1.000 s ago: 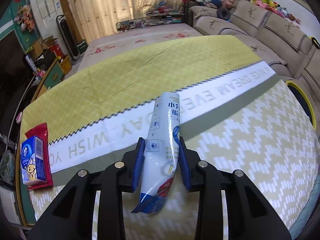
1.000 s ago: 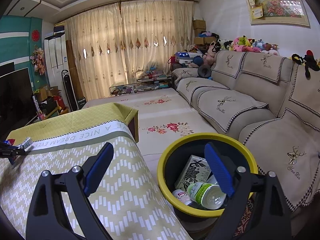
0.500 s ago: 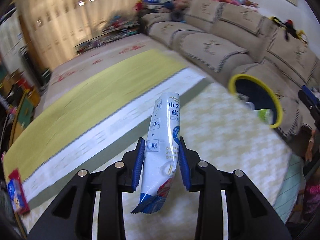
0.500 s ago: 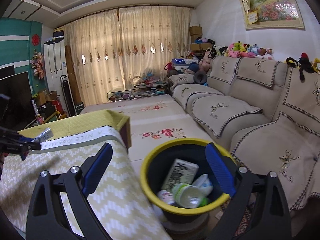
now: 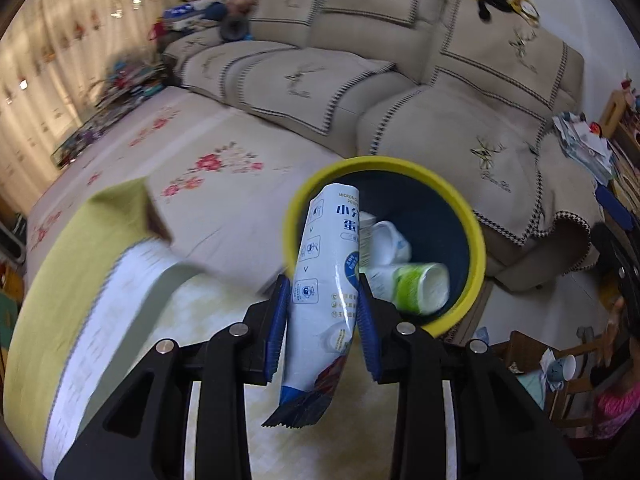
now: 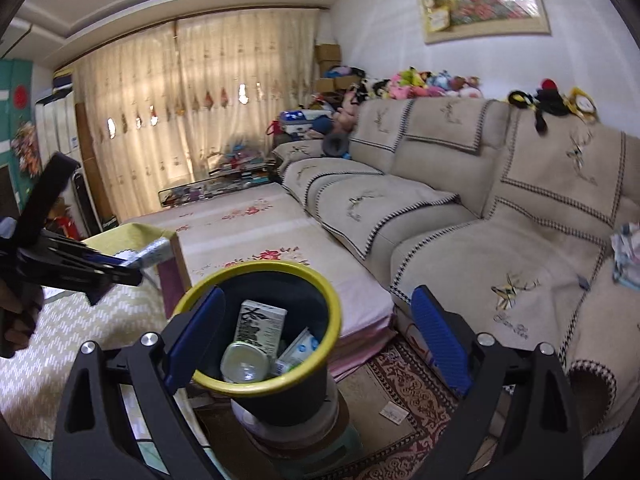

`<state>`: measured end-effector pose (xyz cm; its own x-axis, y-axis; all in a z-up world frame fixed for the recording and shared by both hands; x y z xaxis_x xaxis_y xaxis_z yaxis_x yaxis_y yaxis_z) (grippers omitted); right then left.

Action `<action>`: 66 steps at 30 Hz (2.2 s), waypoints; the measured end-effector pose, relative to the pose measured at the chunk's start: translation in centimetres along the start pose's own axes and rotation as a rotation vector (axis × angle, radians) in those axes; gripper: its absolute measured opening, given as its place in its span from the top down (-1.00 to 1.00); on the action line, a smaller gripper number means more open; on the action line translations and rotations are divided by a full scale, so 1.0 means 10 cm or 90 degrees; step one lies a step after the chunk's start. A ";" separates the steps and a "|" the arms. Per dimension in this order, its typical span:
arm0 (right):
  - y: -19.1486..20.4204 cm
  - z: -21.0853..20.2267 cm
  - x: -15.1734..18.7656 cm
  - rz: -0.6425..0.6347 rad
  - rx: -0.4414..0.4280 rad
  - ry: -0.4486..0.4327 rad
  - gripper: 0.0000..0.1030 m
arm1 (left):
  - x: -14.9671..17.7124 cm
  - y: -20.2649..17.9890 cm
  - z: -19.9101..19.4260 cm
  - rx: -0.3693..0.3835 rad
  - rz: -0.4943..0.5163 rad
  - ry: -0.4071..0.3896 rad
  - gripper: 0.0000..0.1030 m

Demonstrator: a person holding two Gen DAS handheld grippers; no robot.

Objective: Collect trash

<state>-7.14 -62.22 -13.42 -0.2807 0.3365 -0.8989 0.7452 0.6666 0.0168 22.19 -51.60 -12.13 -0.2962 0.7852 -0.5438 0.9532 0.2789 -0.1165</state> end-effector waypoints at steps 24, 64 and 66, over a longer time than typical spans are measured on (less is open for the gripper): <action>0.24 -0.11 0.07 -0.006 -0.065 0.013 -0.77 | 0.66 -0.08 -0.98 -0.154 -0.085 -0.218 -0.91; 0.98 -1.39 0.00 -0.117 -0.215 -0.015 -0.87 | 3.62 -0.71 -3.45 -0.485 -0.388 -0.365 -0.91; 0.98 -1.38 0.00 -0.117 -0.217 -0.013 -0.87 | 3.63 -0.70 -3.45 -0.483 -0.390 -0.366 -0.91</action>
<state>-8.13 -46.49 -7.25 -0.3758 0.1802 -0.9090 0.4392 0.8984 -0.0034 2.72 -5.92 -2.39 -0.4418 0.0844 -0.8931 0.3157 0.9465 -0.0667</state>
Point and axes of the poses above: each gripper's, at about its wrist camera, not at the fingertips, and z roughly the way its jaws point, y to its left, x to its underside, the point moved 3 cm from there along z, roughly the way its jaws point, and after that the axes turned 9 degrees about x, right-handed, at the moved point
